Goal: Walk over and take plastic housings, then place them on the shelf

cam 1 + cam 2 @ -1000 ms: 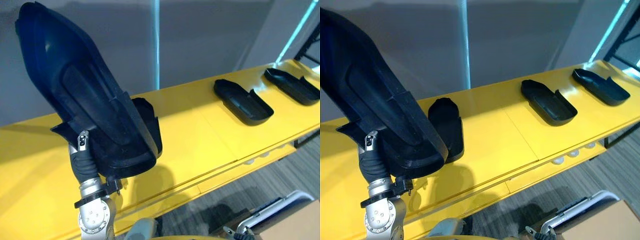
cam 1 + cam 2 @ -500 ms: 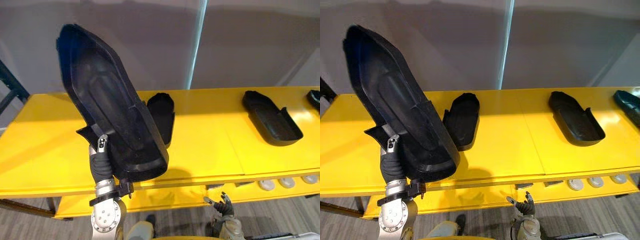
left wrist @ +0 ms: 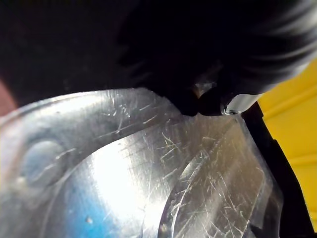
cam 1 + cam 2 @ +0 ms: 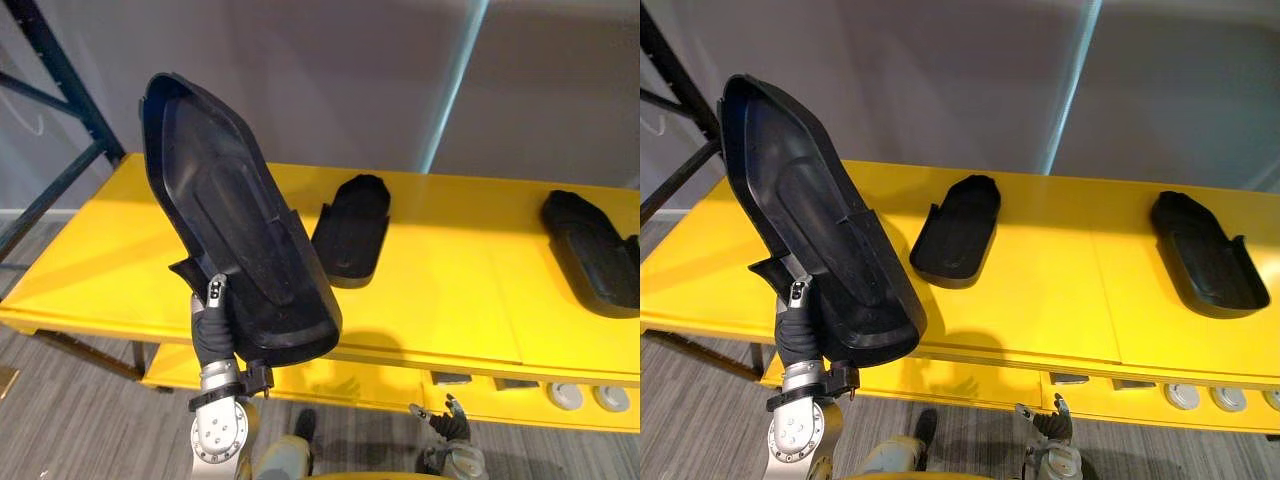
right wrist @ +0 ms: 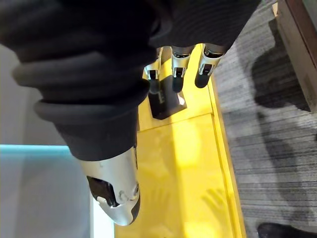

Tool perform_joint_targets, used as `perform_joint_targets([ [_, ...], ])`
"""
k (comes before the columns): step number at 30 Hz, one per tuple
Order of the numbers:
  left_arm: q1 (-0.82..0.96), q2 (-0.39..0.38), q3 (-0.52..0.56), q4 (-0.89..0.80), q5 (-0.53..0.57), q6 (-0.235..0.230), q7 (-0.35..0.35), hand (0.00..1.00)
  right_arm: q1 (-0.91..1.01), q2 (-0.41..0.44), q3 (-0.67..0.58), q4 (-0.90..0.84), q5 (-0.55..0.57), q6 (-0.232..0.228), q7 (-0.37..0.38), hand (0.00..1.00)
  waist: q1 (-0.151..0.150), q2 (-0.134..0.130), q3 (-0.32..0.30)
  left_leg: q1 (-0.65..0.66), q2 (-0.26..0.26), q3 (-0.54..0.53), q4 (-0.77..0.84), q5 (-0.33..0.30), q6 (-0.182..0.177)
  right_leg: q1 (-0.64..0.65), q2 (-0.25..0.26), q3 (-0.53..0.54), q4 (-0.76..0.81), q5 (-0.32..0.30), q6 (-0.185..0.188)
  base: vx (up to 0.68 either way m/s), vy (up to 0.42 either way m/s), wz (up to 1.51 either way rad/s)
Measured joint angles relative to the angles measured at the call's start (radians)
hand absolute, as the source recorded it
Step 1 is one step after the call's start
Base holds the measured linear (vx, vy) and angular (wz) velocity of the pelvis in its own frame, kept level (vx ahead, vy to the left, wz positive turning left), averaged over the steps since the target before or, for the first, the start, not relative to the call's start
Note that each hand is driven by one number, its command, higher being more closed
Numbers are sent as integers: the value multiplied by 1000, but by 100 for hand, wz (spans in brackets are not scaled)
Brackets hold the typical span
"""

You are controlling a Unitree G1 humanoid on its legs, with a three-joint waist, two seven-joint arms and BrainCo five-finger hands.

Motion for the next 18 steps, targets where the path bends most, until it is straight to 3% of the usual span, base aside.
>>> perform_joint_targets([
  [1, -7, 1, -9, -4, -1, -3, -4, 100, 2, 0, -8, 1, -4, 1, 0, 0, -4, 2, -1, 43, 80, 1, -23, 0, -2, -1, -24, 15, 11, 11, 20, -5, 270, -15],
  [2, -9, 2, -11, -4, -1, -3, -4, 100, 3, 0, -10, 1, -4, 1, 0, 0, -5, 3, -2, 48, 89, -2, -31, 2, -5, -2, -29, 17, 11, 14, 26, 5, 391, -5],
  [3, -19, 2, -13, -4, -1, -3, -3, 100, 6, -1, -19, 1, -6, 1, 0, 0, -11, 11, -7, 79, 121, -27, -91, 25, -36, -5, -47, 19, 11, 29, 52, 33, 390, 20],
  [4, -24, 2, -17, -2, -1, -3, 0, 100, 10, -4, -38, 5, -7, 2, 1, 0, -24, 30, -21, 103, 128, -63, -153, 30, -137, -7, -62, 16, 0, 50, 89, 62, 640, 26],
  [5, -30, 2, -18, 1, -1, -2, 0, 100, 8, -1, -49, 6, -7, 4, 1, 0, -25, 34, -28, 109, 113, -61, -168, -6, -192, -7, -77, 16, -9, 64, 112, 67, 681, 38],
  [6, -52, 6, -16, 9, -1, -1, 0, 100, 9, 1, -46, 11, -7, 6, 3, 0, -29, 2, -30, 96, 70, -45, -158, -43, -240, -4, -122, 17, -32, 95, 153, 45, 665, 19],
  [7, -66, 15, -8, 29, -5, -1, 5, 100, 12, 1, -28, 23, -13, 10, 24, 0, -16, -39, -28, 83, 24, -27, -119, -60, -213, -3, -164, 25, -59, 152, 144, 16, 415, 10],
  [8, -66, 19, -7, 39, -6, -1, 6, 100, 12, 7, -29, 20, -18, 10, 27, 0, -14, -41, -28, 76, 17, -20, -92, -75, -197, -3, -171, 29, -71, 187, 131, -34, 483, -19],
  [10, -66, 46, -13, 51, -4, 1, 4, 100, 8, 9, -24, 8, -38, 8, 29, 0, 1, -41, -28, 70, 4, 25, 5, -142, -145, -7, -185, 39, -84, 299, 16, -88, 553, -42],
  [11, -64, 52, -16, 50, -3, 0, 3, 100, 9, 9, -20, 11, -42, 9, 30, 0, 2, -33, -25, 71, 2, 41, 10, -157, -130, -12, -190, 40, -91, 326, 6, -115, 465, -46],
  [12, -64, 55, -15, 51, 1, 0, 1, 100, -5, 5, -8, 22, -42, 10, 34, 0, 2, -40, -31, 72, -3, 61, 14, -173, -107, -28, -190, 56, -52, 294, 32, -130, 337, -25],
  [13, -60, 53, -15, 53, 2, 2, 1, 100, -2, 1, -6, 23, -42, 10, 47, 0, -1, -43, -31, 74, -15, 56, 10, -179, -82, -61, -138, 113, 57, 187, 85, -121, 261, -13],
  [15, -52, 50, -12, 54, 4, 3, 0, 100, 1, 8, -10, 36, -41, 7, 49, 0, -8, -46, -31, 86, -38, 57, -19, -167, -60, -85, -22, 209, 154, 45, 124, -140, 118, 8],
  [16, -45, 37, -9, 54, 21, 4, -1, 100, 5, 8, -10, 60, -40, 6, 49, 0, -13, -43, -31, 95, -70, 58, -49, -159, -52, -75, 83, 282, 166, -52, 96, -181, 89, 21],
  [17, -40, 25, -9, 54, 31, 4, -2, 100, 6, 7, -8, 72, -39, 6, 50, 0, -16, -41, -31, 99, -90, 58, -61, -158, -61, -65, 122, 309, 137, -85, 38, -154, 60, 25],
  [18, -38, 18, -9, 54, 41, 4, -3, 100, 7, 7, -8, 79, -38, 6, 50, 0, -21, -39, -30, 98, -102, 57, -61, -155, -67, -50, 135, 313, 103, -100, 6, -96, 30, 27],
])
